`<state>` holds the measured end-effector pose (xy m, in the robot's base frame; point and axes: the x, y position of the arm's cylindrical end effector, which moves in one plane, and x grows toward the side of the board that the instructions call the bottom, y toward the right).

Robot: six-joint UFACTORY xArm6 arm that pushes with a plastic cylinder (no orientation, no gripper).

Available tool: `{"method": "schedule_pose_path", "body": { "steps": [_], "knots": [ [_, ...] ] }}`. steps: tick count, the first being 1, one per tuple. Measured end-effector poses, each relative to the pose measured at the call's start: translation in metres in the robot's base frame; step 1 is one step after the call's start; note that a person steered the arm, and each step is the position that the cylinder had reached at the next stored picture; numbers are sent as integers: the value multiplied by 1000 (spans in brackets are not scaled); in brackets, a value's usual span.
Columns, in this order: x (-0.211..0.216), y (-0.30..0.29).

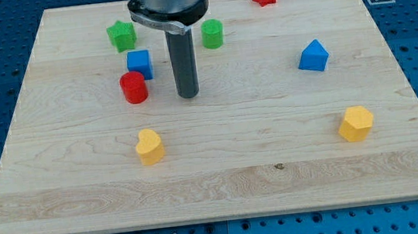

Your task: Separate red circle from blue cube

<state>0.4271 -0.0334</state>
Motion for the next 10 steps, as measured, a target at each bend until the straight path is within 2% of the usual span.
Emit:
{"method": "schedule_pose_path", "body": {
  "steps": [2,4,5,10],
  "knots": [
    [-23,-20],
    [-20,-30],
    [-3,-47],
    [-4,-125]
  ]
}}
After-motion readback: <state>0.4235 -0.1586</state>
